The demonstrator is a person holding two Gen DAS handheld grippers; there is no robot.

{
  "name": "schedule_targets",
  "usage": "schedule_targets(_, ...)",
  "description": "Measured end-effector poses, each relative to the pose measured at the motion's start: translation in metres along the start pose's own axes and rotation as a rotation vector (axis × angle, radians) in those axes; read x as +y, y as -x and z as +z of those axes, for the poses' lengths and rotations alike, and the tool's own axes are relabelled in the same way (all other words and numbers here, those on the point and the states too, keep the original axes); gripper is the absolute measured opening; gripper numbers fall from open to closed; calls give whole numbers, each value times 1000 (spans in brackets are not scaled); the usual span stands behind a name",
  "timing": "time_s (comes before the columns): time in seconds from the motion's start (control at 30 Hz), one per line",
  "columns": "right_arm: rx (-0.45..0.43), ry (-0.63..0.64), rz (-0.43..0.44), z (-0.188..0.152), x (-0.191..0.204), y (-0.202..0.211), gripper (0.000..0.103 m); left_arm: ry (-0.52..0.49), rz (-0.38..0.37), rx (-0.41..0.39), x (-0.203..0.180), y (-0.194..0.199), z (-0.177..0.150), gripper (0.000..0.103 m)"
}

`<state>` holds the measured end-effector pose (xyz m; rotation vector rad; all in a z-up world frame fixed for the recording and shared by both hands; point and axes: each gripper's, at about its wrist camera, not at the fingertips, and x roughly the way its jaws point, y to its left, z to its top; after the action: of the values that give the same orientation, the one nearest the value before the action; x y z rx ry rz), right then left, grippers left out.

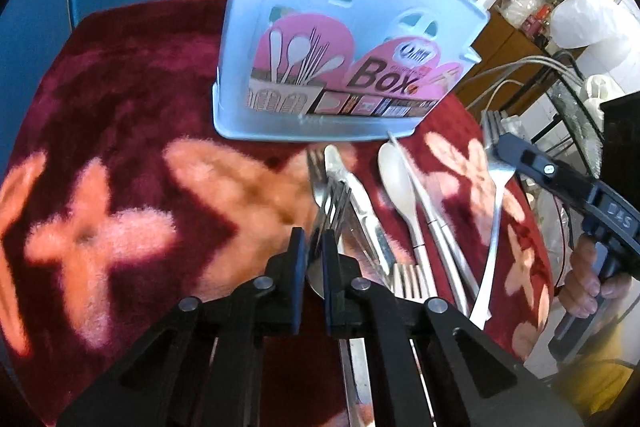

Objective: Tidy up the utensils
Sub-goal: 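Lower the right gripper onto a metal fork and close on it, then lift the fork with the right gripper and lower it into the holder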

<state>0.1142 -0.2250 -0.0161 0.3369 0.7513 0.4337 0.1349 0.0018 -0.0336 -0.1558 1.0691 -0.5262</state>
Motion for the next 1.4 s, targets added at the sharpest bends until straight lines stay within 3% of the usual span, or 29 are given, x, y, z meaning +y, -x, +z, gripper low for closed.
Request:
schedule_targets(0.23,-20,2,8,-2,-1,9,9,-8,18,-22,-3,4,-3,5)
schedule_targets(0.53,-94,53,0,-2,10,34,6,7,45,-140,-8,39,-11,2)
schedule_targets(0.7,-150,63,4,2,18,51,3,1,85,-252,-14,66,-11,2)
schedule_targets(1.07,-251,62,28,14,31,79,3,-5,100,-509,-22,137,0,2)
schedule_targets(1.4,-276,67,29,23,33,84,3,3,109,-552,-23,153,20,1)
